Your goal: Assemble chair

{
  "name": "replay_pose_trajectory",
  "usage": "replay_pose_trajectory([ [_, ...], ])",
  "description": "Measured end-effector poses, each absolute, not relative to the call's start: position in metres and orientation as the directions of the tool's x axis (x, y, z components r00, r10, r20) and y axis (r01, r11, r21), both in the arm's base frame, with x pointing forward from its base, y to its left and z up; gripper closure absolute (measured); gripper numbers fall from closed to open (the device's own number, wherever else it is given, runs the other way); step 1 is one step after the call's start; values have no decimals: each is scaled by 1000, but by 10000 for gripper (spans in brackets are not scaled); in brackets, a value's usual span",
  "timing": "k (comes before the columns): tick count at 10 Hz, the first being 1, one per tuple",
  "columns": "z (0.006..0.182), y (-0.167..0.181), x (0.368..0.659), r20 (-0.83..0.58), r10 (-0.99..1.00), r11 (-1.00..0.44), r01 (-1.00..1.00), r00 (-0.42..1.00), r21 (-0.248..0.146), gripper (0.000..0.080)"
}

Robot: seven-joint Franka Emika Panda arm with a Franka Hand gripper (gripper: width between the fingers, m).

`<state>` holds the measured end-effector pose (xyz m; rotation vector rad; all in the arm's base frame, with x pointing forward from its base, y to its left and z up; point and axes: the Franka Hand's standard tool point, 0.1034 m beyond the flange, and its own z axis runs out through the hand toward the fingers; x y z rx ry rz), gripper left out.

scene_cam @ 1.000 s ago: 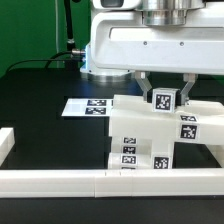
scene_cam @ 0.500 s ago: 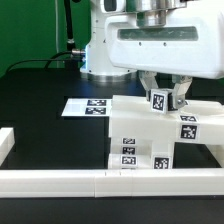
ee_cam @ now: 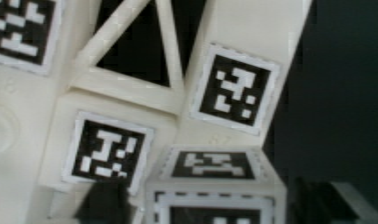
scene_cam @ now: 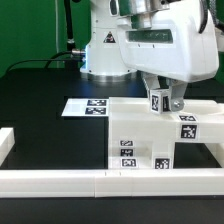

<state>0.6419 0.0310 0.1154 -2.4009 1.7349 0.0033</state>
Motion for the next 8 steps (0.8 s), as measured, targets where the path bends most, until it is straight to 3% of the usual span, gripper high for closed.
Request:
replay_pose_trajectory([
  [1, 116, 31, 642, -97, -927, -348, -927, 363, -141, 282],
  [2, 115, 31, 642, -93, -920, -367, -919, 382, -142, 174],
  [6, 114, 30, 641, -47, -774, -619, -770, 632, -157, 151],
  [8, 113, 28, 638, 10, -555, -828, -551, 832, -105, 150],
])
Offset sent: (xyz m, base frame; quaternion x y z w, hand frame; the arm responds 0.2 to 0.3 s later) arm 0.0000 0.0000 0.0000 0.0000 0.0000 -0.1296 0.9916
